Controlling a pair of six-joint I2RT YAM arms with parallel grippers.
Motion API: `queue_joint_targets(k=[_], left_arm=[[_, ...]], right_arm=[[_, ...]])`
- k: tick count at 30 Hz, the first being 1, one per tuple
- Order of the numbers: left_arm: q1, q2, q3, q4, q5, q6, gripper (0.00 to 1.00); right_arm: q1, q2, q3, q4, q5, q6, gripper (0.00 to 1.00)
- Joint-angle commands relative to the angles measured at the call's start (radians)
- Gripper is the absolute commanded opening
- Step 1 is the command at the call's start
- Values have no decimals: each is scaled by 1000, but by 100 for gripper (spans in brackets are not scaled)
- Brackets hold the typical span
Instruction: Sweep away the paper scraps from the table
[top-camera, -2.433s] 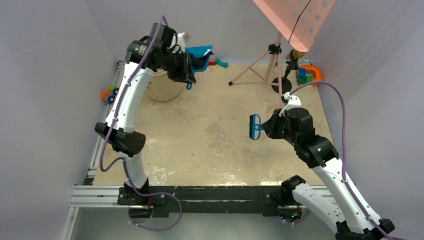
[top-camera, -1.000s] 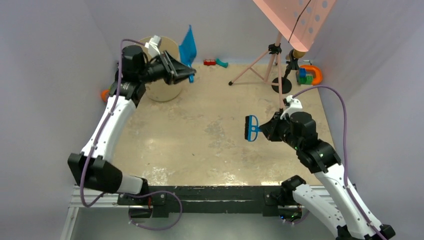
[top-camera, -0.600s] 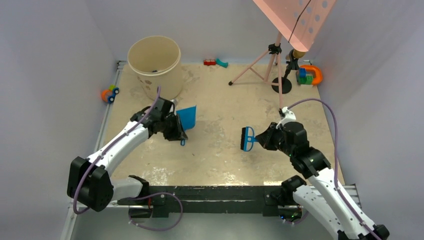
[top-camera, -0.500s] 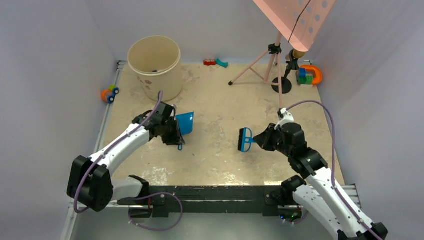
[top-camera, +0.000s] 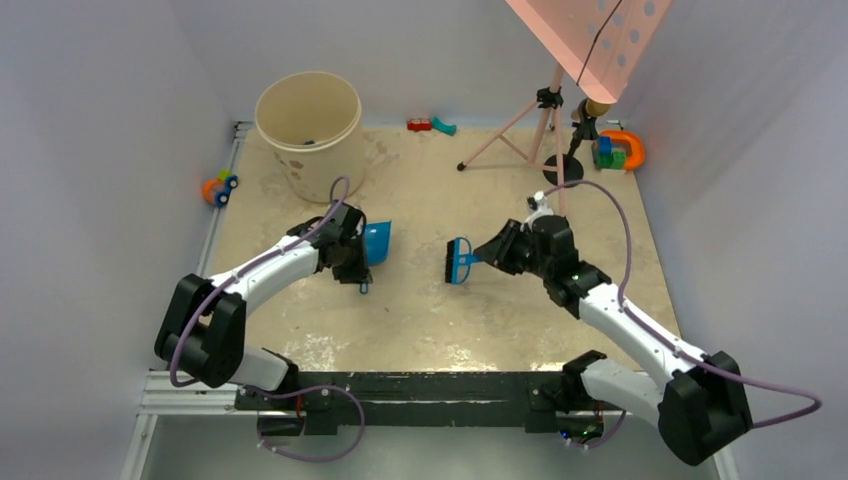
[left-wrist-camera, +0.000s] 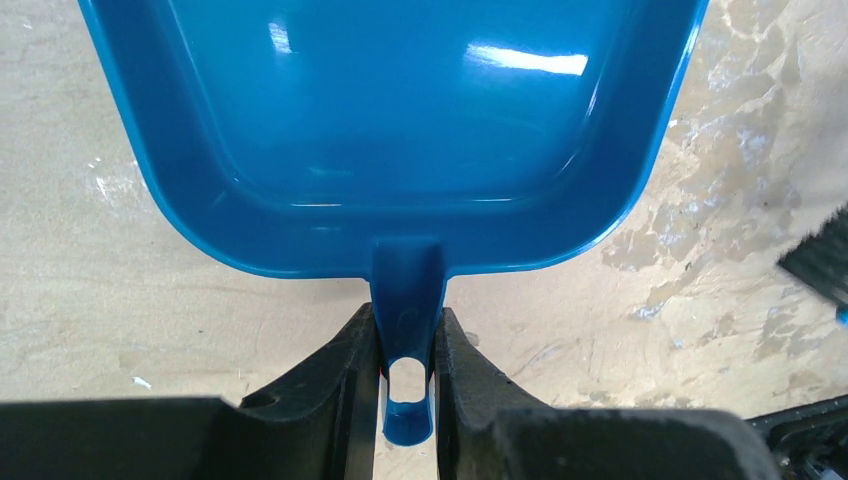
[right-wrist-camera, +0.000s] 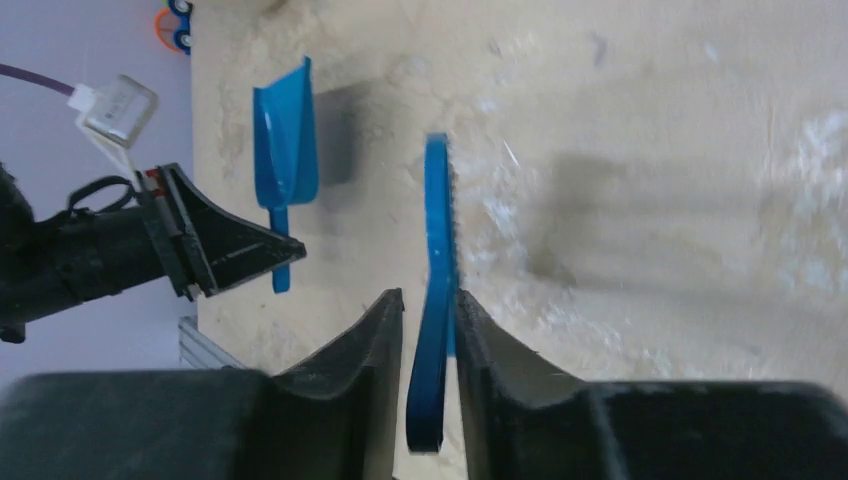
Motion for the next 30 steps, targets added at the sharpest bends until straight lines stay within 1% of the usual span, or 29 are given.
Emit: queue_joint_targets(k=[1,2,3,6,14,16,18,19,21,22,23,24,25,30], left_arm=[[-5,-2,55,38,-42,38,13],[-5,-8,51,40,-44,40,13],[-5,-14,47,41,-44,42,14],[-5,-18,39,43,-47,45,14],[-6,35,51,58,-15,45,14],[-9,50,62,46,-21,48,18],[-15,46,65,36,-36,50,27],[-19,36,62,33,-44,50,38],[-22,5,53,29,-36,61,67],[-24,-15,57,12,-17,69,85],[-28,-41,65,-19,-18,75,93],[-32,-78,75,-53,-24,78,98],[-35,-118,85,-90,-38,84,99],[-38,-349,144,-275,-122,111,100]], right_arm=[[0,31,204,-70,71,-48,49],[1,13,208,-101,96,-52,76],[0,-16,198,-101,109,-63,81],[1,-106,173,-121,159,-90,83],[1,-258,210,-344,276,-166,82],[1,-298,218,-383,299,-182,82],[0,-336,228,-414,311,-196,82],[0,-350,233,-427,315,-201,82],[0,-375,244,-446,316,-214,82],[1,-385,248,-451,315,-217,82],[1,-399,255,-455,315,-221,81],[0,-415,266,-462,317,-232,81],[1,-437,269,-463,303,-247,81],[0,-565,287,-418,268,-285,82]])
